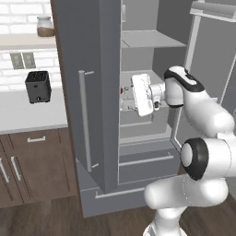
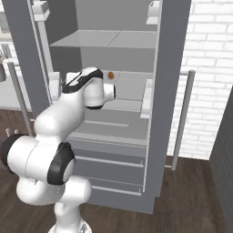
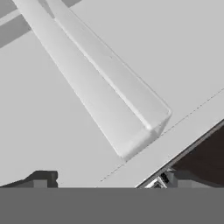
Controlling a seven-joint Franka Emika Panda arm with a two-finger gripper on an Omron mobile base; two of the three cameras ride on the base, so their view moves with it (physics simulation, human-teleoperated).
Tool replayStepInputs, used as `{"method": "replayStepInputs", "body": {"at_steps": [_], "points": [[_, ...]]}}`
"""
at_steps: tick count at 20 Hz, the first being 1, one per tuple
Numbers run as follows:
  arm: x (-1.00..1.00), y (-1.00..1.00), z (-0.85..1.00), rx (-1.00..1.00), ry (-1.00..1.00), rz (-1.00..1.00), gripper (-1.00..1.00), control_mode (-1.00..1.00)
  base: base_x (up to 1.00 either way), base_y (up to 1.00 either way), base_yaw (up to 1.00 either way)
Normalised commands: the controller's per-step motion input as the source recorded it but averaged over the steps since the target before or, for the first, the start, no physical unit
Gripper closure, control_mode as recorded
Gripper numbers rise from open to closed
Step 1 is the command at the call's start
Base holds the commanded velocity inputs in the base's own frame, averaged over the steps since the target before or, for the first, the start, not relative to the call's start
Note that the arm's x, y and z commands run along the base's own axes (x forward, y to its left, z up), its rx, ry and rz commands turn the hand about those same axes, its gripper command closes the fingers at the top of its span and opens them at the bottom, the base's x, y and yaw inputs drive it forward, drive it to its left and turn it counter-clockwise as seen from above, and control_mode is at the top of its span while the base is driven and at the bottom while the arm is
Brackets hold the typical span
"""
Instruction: Take the strawberry from the fridge and place it on top of the pancake, located on the dining counter.
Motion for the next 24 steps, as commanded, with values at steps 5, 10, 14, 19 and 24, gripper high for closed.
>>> {"method": "replayStepInputs", "body": {"at_steps": [5, 10, 14, 19, 24], "points": [[0.64, 0.22, -0.33, 0.0, 0.0, 0.12, -1.0, -1.0, 0.0, 0.0, 0.0], [0.05, 0.35, -0.12, 0.0, 0.0, 0.09, -1.0, -1.0, 0.0, 0.0, 0.0], [0.0, 0.52, -0.19, 0.0, 0.0, 0.04, -1.0, -1.0, 0.0, 0.0, 0.0], [-0.03, 0.63, -0.16, 0.0, 0.0, 0.0, -1.0, -1.0, 0.0, 0.0, 0.0], [-0.04, 0.68, -0.06, 0.0, 0.0, 0.0, -1.0, -1.0, 0.0, 0.0, 0.0]]}}
